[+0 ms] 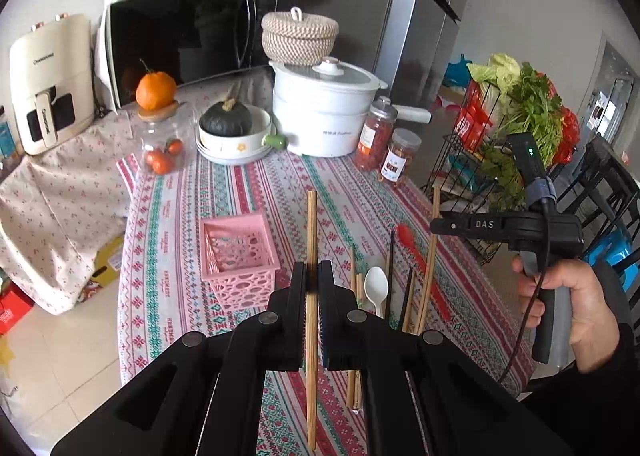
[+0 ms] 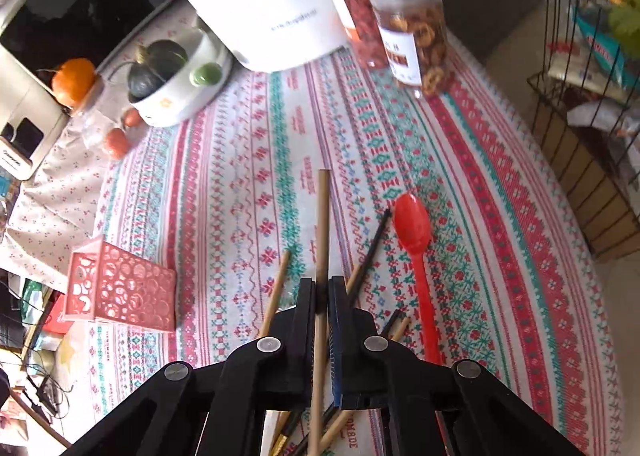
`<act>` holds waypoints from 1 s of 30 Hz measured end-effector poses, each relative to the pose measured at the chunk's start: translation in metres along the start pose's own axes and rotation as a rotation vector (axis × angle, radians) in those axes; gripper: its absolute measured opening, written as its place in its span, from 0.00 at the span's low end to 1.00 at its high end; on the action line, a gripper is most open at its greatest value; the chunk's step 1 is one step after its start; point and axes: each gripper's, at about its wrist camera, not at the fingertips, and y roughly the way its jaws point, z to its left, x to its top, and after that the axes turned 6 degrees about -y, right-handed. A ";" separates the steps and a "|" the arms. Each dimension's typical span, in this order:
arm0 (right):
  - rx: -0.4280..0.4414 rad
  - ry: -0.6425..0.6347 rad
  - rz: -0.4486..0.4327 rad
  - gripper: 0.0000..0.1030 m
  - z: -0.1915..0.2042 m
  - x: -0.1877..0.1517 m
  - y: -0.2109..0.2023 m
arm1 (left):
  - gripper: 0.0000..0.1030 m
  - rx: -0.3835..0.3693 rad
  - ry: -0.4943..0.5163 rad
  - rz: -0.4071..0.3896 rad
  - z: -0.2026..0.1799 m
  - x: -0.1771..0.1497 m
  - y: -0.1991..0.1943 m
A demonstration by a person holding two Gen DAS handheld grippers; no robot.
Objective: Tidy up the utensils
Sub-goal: 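Lower the chopstick into the pink basket and open the left tool while the right tool carries its chopstick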
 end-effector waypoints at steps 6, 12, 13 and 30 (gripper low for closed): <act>0.044 -0.073 -0.155 0.04 0.025 -0.009 -0.051 | 0.05 -0.010 -0.038 -0.124 0.005 0.011 -0.029; 0.059 -0.173 -0.315 0.04 0.062 -0.012 -0.092 | 0.05 -0.001 -0.104 -0.288 0.019 0.030 -0.059; 0.068 -0.182 -0.335 0.04 0.067 -0.012 -0.096 | 0.05 0.001 -0.119 -0.318 0.023 0.033 -0.063; 0.187 -0.227 -0.456 0.04 0.119 0.003 -0.091 | 0.05 0.147 -0.132 -0.599 0.056 0.065 -0.015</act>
